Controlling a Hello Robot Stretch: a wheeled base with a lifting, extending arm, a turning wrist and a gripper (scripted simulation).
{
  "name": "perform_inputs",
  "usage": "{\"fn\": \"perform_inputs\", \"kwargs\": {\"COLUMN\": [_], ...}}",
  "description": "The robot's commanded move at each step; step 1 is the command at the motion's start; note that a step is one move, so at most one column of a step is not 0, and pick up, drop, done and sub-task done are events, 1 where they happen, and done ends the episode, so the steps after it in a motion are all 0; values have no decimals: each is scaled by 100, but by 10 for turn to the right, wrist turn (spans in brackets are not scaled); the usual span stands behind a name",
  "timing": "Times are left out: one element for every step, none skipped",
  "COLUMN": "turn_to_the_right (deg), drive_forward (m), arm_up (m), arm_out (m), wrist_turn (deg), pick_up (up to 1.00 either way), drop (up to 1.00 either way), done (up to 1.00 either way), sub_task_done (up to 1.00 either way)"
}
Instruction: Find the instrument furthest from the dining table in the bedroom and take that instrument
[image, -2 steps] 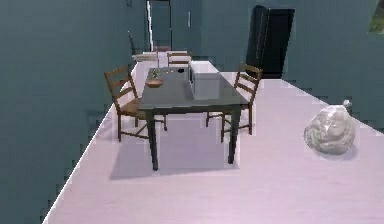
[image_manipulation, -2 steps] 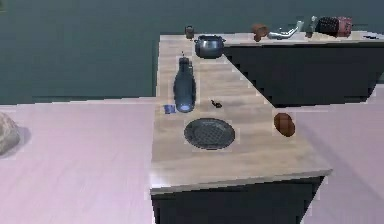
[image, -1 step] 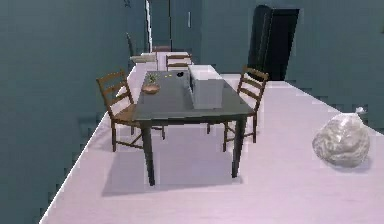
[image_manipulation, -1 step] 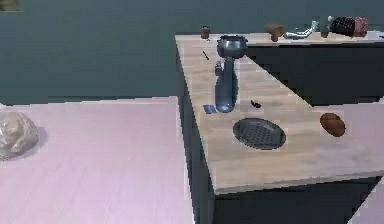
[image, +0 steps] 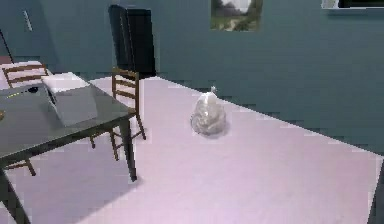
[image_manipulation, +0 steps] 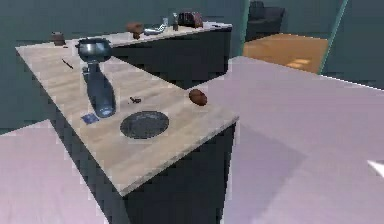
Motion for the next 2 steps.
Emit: {"fn": "perform_inputs", "kwargs": {"turn_to_the_right": [0, 270], "drive_forward": [35, 0], "arm_up": [0, 0], "arm_out": [0, 0], "wrist_turn": [0, 0], "pick_up": [0, 0], "drop": [0, 0], "done": [0, 0], "sub_task_done": [0, 0]}}
